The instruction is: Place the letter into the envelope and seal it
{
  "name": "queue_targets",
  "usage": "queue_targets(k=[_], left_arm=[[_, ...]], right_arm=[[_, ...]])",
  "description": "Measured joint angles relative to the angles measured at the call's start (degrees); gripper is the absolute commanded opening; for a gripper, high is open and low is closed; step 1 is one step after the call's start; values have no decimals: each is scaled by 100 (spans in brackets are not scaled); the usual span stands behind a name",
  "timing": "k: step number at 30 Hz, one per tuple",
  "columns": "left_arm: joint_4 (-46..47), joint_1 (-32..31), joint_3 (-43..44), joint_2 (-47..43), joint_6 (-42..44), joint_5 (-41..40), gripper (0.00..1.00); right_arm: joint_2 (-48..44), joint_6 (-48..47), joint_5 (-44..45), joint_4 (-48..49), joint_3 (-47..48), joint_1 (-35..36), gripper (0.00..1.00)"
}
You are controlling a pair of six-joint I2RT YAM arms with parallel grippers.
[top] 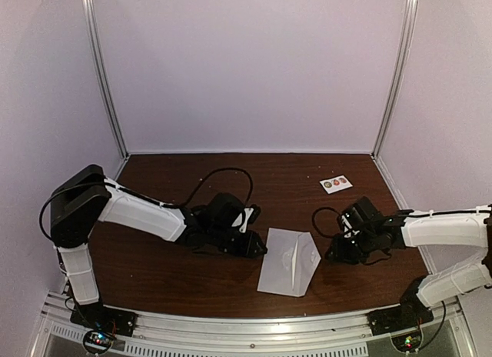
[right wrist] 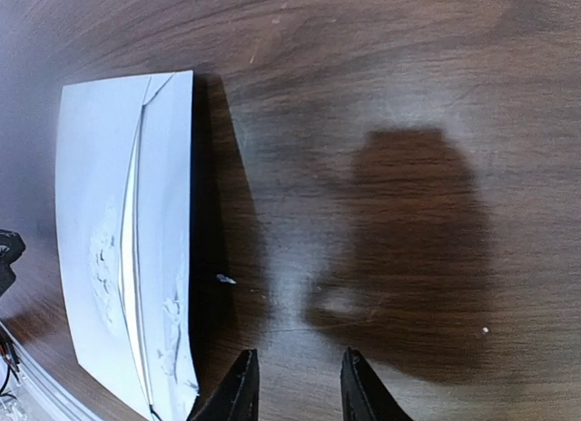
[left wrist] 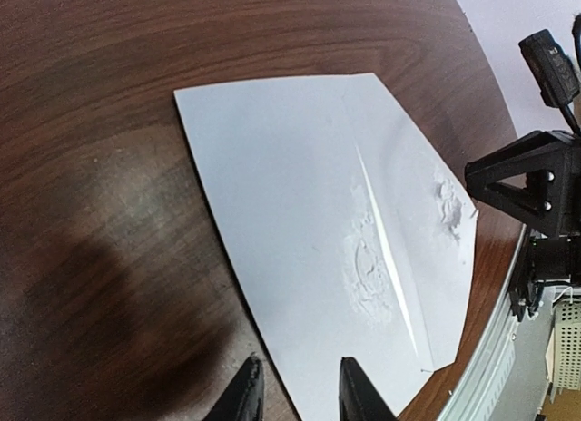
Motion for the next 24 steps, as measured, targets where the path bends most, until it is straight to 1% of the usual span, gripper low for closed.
queue_targets(k=[9, 14, 18, 24], left_arm=[[173, -61, 13, 256, -2, 131, 30], [216, -81, 13, 444, -4, 186, 28], [247, -90, 15, 472, -11, 232, 26], [339, -90, 13, 507, -24, 262, 26]], right_arm=[[560, -15, -389, 448, 59, 223, 28], [776, 66, -671, 848, 173, 409, 27], [938, 164, -846, 1237, 286, 566, 21], [1523, 278, -953, 1611, 511, 850, 17]])
